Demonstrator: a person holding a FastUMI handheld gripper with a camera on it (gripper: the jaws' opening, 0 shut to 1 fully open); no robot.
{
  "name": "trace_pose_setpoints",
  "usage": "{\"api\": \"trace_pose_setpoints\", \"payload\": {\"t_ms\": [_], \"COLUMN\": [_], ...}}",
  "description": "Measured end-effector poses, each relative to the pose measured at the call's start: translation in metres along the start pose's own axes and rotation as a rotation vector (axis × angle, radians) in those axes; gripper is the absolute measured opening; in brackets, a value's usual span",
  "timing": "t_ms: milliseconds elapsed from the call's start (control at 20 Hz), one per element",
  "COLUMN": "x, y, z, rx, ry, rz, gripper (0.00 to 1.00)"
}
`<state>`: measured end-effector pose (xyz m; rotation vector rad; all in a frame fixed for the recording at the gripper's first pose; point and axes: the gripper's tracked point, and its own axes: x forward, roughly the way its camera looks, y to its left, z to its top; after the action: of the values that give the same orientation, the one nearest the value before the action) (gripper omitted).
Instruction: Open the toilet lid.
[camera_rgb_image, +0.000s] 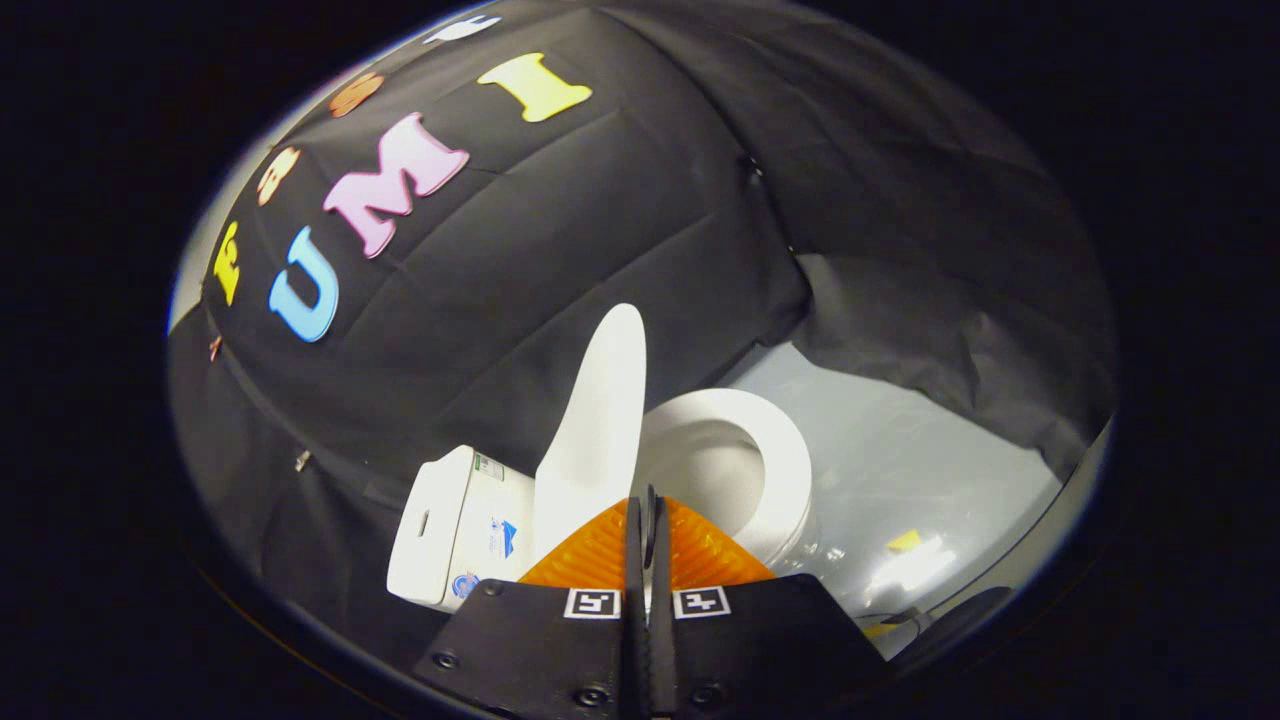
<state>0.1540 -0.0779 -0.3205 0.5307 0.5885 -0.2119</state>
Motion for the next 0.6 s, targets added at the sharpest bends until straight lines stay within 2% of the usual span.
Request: {"api": "trace_pose_setpoints", "payload": {"t_ms": [250, 600], "x": [-0.019, -0.043], "y": [0.065, 0.133], "z": [0.009, -0.001], "rx": [-0.214, -0.296], "ry": [-0.092, -0.159], "rz": [-0.020, 0.010], "gripper": [0.05, 0.05]}}
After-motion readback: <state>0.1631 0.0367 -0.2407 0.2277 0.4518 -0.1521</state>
